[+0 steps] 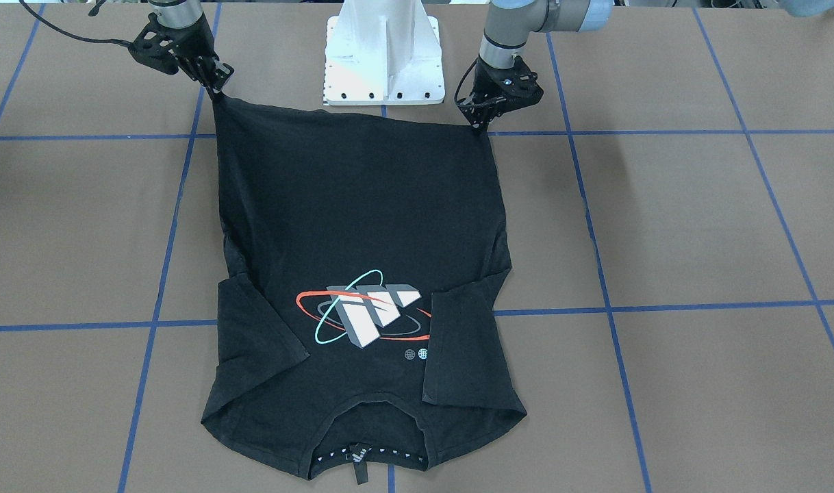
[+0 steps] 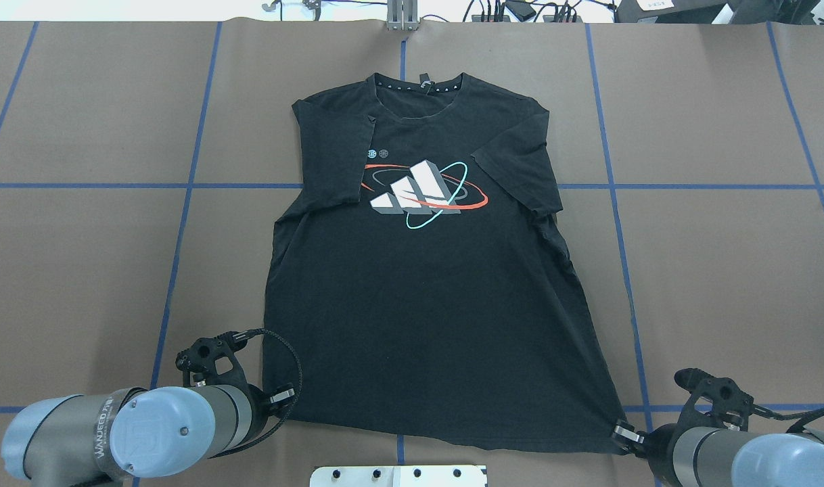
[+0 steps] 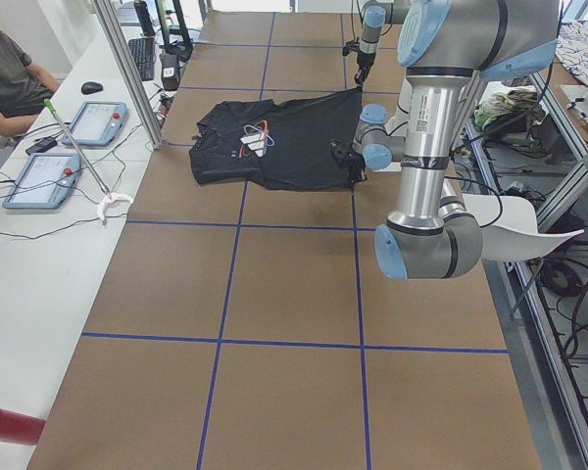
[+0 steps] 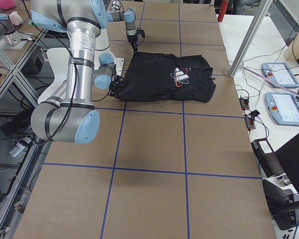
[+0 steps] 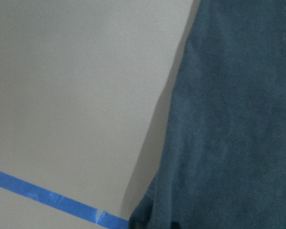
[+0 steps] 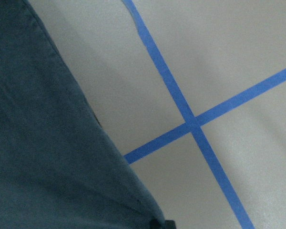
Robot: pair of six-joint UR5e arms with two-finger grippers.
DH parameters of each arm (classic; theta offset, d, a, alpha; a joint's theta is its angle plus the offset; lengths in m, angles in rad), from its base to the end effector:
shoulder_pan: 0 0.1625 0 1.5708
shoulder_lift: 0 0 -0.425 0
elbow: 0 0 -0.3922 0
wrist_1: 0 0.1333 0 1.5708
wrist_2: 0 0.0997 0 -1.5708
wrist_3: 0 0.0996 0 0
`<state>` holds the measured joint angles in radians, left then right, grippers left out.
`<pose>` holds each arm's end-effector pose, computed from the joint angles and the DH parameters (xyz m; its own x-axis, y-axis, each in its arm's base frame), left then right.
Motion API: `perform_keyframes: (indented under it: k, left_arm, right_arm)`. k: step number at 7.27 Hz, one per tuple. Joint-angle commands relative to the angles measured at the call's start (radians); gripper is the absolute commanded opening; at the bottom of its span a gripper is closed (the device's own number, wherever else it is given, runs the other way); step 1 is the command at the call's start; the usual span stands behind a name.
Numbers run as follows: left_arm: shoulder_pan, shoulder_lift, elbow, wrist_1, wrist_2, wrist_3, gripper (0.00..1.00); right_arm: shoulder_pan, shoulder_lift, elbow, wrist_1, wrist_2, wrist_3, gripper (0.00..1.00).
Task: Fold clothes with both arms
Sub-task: 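Move the left gripper to the other hem corner and grasp both hem corners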
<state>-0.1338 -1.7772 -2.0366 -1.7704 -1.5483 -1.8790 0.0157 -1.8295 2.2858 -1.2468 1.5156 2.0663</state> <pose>0.5115 -0.2056 0.3220 0.5620 -0.3816 -0.7338 0.3368 0.9159 -0.2184 -0.3819 -0.1448 0.4011 0.5993 0.4842 0.6375 -0.3858 0.8724 -0.3000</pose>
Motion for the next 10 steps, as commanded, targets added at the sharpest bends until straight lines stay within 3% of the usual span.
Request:
perform_keyframes:
  k: [1,5,7,9,10]
  left_arm:
    - [-0.004,0.002,-0.042,0.011,-0.018,-0.002,0.0]
    - [-0.004,0.002,-0.095,0.04,-0.056,-0.003,0.0]
    - [-0.013,0.051,-0.227,0.083,-0.103,-0.002,0.0]
    - [-0.015,0.041,-0.243,0.101,-0.121,-0.002,0.0]
    - [-0.004,0.033,-0.194,0.1,-0.128,0.003,0.0]
  right_arm:
    - [0.001,0.001,0.001,0.001,0.0,0.0,0.0]
    - [0.013,-0.004,0.017,0.001,0.0,0.0,0.0]
    - [0.041,-0.019,0.055,0.0,0.05,0.0,0.0]
    - [0.064,-0.037,0.081,0.0,0.089,-0.002,0.0]
    - [0.064,-0.036,0.078,0.0,0.09,-0.002,0.0]
